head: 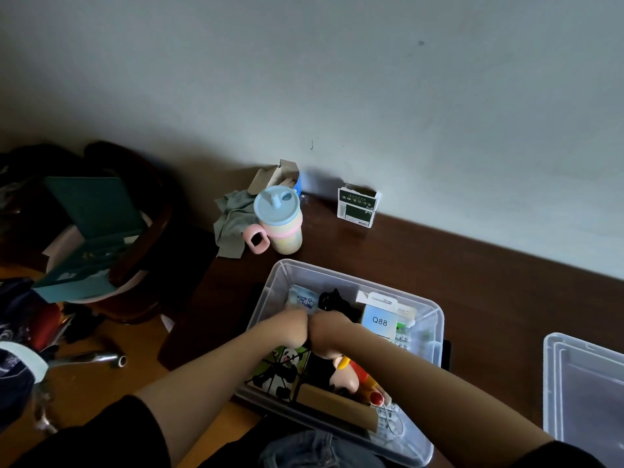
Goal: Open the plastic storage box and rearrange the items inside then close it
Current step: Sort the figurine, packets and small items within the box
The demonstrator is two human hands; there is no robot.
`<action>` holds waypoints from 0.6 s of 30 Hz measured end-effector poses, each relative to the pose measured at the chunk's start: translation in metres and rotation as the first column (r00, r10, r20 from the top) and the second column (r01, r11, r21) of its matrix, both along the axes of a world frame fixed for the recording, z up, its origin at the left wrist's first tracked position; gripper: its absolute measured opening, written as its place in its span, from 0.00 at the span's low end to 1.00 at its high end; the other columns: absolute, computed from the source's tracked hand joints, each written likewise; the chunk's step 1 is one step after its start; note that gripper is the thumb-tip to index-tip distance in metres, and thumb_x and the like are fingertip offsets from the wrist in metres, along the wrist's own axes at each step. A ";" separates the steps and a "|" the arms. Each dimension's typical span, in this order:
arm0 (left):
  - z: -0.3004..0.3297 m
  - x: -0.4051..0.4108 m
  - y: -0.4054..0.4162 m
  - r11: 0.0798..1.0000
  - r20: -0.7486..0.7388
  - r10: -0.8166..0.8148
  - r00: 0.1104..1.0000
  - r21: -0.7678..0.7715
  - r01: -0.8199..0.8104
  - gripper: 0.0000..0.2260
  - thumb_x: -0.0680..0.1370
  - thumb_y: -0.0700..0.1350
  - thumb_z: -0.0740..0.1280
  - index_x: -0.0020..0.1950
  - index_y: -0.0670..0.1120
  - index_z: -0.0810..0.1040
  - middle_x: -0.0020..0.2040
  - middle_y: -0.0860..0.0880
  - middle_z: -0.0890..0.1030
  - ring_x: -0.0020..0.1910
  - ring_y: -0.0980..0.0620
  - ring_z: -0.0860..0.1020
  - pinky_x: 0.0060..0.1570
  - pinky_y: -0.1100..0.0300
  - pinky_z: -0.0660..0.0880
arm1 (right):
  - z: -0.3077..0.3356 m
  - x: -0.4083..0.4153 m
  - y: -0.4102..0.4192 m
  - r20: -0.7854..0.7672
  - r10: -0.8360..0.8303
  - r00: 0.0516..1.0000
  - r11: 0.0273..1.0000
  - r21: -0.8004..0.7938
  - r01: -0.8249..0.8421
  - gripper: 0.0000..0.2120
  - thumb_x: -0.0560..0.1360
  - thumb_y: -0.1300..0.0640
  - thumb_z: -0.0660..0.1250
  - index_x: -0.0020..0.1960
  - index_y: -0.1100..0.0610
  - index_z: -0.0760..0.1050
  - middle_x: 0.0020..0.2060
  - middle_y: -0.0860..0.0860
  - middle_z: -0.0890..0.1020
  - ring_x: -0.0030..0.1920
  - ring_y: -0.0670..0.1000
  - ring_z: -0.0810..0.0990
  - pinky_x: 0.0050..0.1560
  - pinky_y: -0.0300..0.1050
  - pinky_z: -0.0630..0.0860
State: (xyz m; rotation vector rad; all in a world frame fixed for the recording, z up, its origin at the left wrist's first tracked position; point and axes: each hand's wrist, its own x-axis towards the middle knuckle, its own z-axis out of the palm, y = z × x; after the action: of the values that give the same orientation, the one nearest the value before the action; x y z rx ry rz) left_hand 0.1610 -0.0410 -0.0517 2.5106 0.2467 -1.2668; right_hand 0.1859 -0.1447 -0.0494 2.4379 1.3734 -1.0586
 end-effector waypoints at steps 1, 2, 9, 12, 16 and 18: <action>-0.001 -0.001 -0.002 0.999 -0.038 -0.034 0.999 0.000 0.034 0.15 0.80 0.34 0.56 0.67 0.36 0.69 0.62 0.37 0.74 0.59 0.41 0.74 0.61 0.55 0.69 | -0.001 -0.001 0.000 0.010 -0.016 1.000 1.000 0.011 0.015 0.13 0.77 0.63 0.60 0.60 0.63 0.73 0.55 0.58 0.77 0.54 0.58 0.77 0.49 0.50 0.76; 0.000 -0.002 -0.002 0.998 -0.072 -0.067 0.995 -0.005 0.067 0.14 0.80 0.33 0.56 0.66 0.37 0.70 0.59 0.38 0.75 0.55 0.43 0.75 0.59 0.55 0.70 | -0.001 -0.002 0.000 0.020 -0.037 0.999 0.999 0.032 0.036 0.14 0.77 0.62 0.60 0.62 0.63 0.71 0.57 0.58 0.76 0.56 0.58 0.76 0.50 0.50 0.76; -0.001 0.007 0.014 0.990 -0.150 -0.137 0.979 -0.066 0.128 0.13 0.81 0.34 0.54 0.62 0.34 0.73 0.45 0.43 0.72 0.39 0.48 0.70 0.48 0.57 0.65 | -0.008 0.008 0.004 0.174 0.058 0.983 0.988 0.132 -0.081 0.19 0.79 0.54 0.58 0.68 0.58 0.70 0.72 0.58 0.62 0.69 0.58 0.62 0.66 0.51 0.67; 0.000 0.008 0.015 0.997 -0.183 -0.079 0.980 -0.012 0.078 0.16 0.83 0.36 0.53 0.69 0.34 0.67 0.65 0.36 0.71 0.63 0.41 0.71 0.62 0.55 0.65 | -0.012 0.022 0.015 0.145 0.082 0.986 0.987 0.123 -0.100 0.19 0.79 0.54 0.58 0.67 0.59 0.72 0.75 0.56 0.58 0.73 0.58 0.58 0.70 0.51 0.62; -0.003 0.002 0.011 0.997 -0.136 -0.067 0.988 -0.035 0.062 0.11 0.80 0.33 0.54 0.45 0.43 0.74 0.37 0.44 0.70 0.33 0.49 0.67 0.37 0.58 0.67 | -0.017 0.037 0.025 0.074 0.152 0.986 0.988 0.008 -0.153 0.21 0.79 0.52 0.56 0.70 0.59 0.69 0.76 0.54 0.54 0.73 0.57 0.59 0.65 0.56 0.69; -0.003 -0.003 0.011 0.997 -0.158 -0.068 0.985 -0.037 0.063 0.15 0.78 0.32 0.55 0.33 0.46 0.65 0.31 0.46 0.63 0.27 0.51 0.59 0.29 0.58 0.59 | -0.018 0.040 0.030 0.076 0.210 0.975 0.977 -0.048 -0.207 0.21 0.80 0.52 0.54 0.69 0.58 0.70 0.75 0.56 0.58 0.71 0.57 0.63 0.60 0.56 0.72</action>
State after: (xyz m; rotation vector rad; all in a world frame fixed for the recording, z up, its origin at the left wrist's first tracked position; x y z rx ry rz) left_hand 0.1577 -0.0298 -0.0542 2.4123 0.1797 -1.4877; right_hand 0.2262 -0.1152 -0.0676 2.2229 1.5261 -0.9192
